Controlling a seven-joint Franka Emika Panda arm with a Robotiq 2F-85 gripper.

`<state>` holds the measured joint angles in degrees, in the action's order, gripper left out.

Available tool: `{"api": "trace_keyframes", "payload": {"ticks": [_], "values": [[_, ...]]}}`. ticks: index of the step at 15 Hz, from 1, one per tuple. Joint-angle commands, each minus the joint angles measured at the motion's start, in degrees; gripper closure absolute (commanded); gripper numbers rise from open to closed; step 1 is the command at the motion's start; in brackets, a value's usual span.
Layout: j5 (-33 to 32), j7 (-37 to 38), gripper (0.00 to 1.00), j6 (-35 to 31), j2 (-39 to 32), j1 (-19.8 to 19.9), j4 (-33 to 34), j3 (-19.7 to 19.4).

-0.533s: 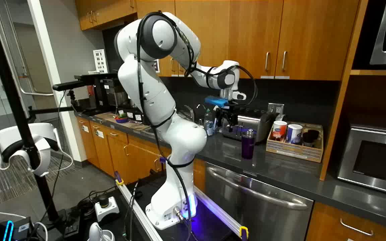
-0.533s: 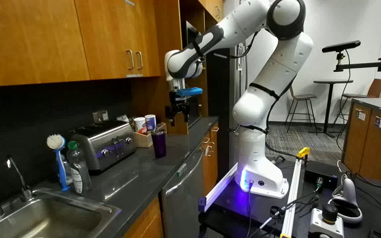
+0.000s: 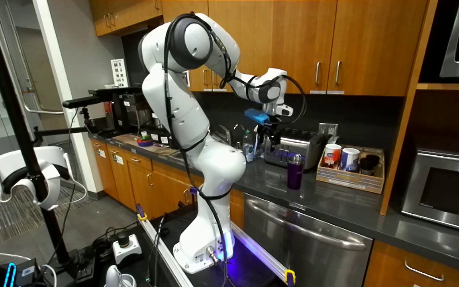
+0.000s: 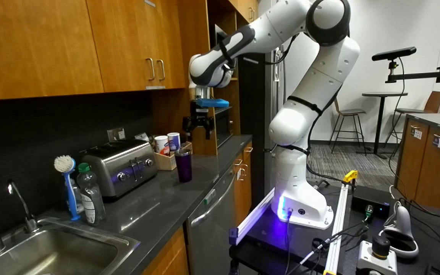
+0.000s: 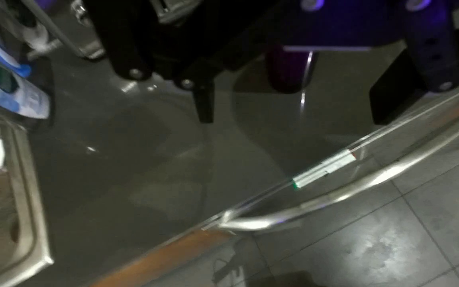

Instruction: Pick up the cup

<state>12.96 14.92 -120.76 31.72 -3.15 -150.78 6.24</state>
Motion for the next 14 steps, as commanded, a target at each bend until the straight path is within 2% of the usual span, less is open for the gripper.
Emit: {"api": "trace_keyframes", "payload": {"ticks": [1,3,5,7,11,13,14], "values": [[9.2,1.5,0.00,-6.1,-5.8,-2.0,6.1,-1.0],[15.1,1.1,0.00,-13.2,-7.1,-2.8,5.8,-0.9],[16.2,5.8,0.00,-17.3,-7.9,-1.0,4.3,0.0],[14.0,10.7,0.00,-18.9,-7.1,1.3,1.7,0.0],[19.1,14.9,0.00,-23.8,-5.4,2.1,-2.1,-2.2],[18.6,17.3,0.00,-24.7,-5.3,3.0,-3.1,-1.9],[17.4,14.6,0.00,-23.2,-7.1,2.5,-1.3,-2.5]]}}
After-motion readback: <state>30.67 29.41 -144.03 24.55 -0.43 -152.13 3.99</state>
